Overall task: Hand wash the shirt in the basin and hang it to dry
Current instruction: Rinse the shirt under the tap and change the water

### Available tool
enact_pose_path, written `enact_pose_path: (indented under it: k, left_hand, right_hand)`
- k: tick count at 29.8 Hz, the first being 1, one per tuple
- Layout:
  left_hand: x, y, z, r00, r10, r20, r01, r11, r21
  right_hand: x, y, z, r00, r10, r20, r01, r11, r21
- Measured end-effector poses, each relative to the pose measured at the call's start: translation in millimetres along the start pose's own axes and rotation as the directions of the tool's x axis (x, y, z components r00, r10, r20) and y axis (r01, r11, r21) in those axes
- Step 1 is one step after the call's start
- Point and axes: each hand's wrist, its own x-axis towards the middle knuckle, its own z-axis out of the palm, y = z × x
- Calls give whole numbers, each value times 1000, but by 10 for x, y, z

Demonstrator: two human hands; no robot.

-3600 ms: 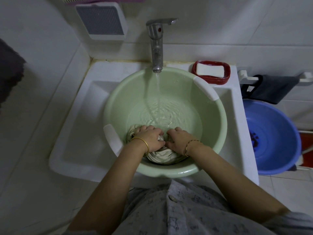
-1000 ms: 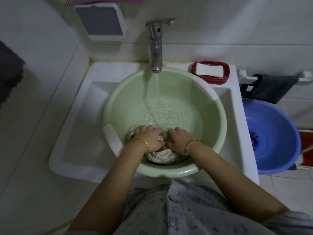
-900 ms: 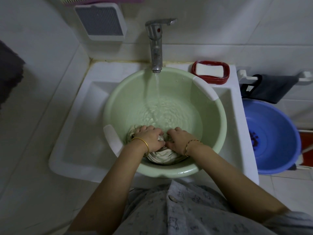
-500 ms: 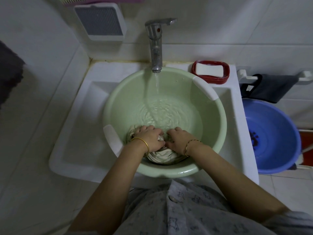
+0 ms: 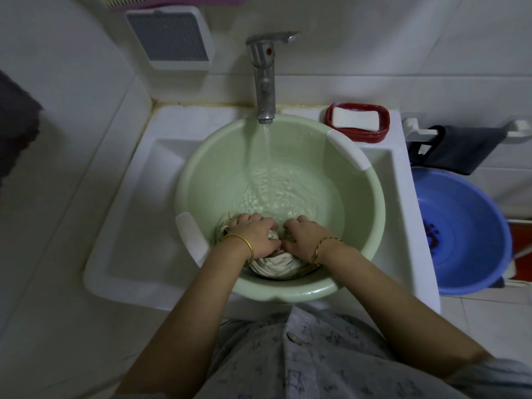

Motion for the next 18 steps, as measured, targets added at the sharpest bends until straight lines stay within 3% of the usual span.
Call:
enact_pose_path:
  k: [18]
  left_hand:
    - [-9, 7, -14, 1000, 2, 3, -1, 1000, -6]
  right_hand:
    - [0, -1, -3, 1000, 0, -5, 0, 1000, -4]
